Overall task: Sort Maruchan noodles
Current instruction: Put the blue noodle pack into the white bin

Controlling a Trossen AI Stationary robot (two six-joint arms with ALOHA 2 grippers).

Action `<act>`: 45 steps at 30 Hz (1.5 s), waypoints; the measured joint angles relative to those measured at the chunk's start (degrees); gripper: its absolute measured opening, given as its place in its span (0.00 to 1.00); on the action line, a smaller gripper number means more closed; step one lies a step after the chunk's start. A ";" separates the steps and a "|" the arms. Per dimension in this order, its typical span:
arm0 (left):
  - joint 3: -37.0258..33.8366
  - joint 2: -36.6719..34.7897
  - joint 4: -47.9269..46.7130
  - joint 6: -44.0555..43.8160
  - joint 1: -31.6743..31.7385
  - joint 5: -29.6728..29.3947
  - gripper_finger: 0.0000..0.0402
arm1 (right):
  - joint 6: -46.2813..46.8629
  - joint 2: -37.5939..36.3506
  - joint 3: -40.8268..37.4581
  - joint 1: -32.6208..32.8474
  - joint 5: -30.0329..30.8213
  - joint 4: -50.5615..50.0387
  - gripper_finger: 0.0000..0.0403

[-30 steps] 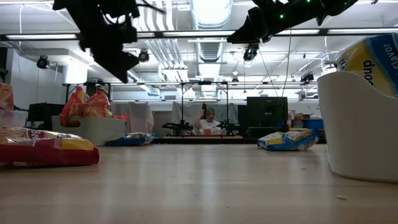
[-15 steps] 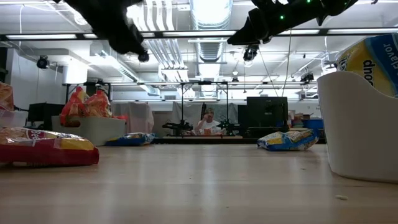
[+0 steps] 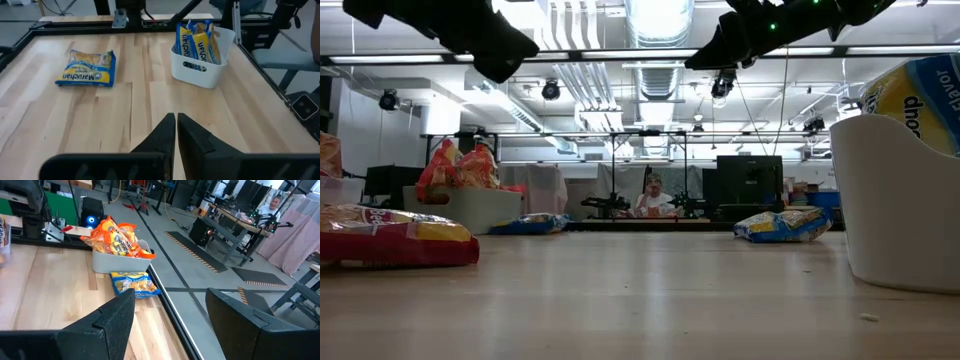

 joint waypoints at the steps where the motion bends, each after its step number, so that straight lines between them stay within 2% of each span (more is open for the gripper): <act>1: -0.41 -0.36 0.34 -0.08 0.00 -0.05 0.00 | 0.02 0.00 0.00 0.00 0.00 -0.02 0.58; 9: -3.33 -1.95 4.54 2.20 0.07 -0.48 0.00 | 0.62 0.00 0.00 0.00 -0.02 -0.04 0.56; 16: -6.04 -2.02 11.67 7.36 2.24 -0.61 0.00 | 7.55 -0.02 0.13 0.00 -0.04 -3.37 0.45; 19: -7.26 -2.03 14.91 8.61 4.42 -1.64 0.00 | 14.96 -0.01 1.12 0.00 -0.74 -13.26 0.36; 23: -7.45 -1.98 15.24 8.67 6.75 -5.43 0.00 | 24.74 0.77 1.18 -0.27 -6.41 -31.54 0.21; 26: -7.45 -1.98 15.32 9.24 7.96 -6.45 0.00 | 31.66 1.75 1.16 -0.49 -6.37 -44.34 0.09; 28: -7.45 -1.98 15.89 9.72 8.50 -6.45 0.00 | 33.46 3.19 1.03 -0.88 -6.08 -48.62 0.04; 34: -7.45 -1.89 17.88 10.51 8.74 -6.50 0.00 | 37.63 11.27 0.74 -0.98 -8.95 -50.42 0.03; 39: -7.45 -1.89 17.78 10.92 8.74 -6.54 0.00 | 39.72 18.22 0.74 -1.01 -9.03 -53.14 0.03; 45: -7.45 -1.84 17.76 11.98 8.74 -6.58 0.00 | 40.33 23.98 1.36 -1.01 -8.89 -48.35 0.03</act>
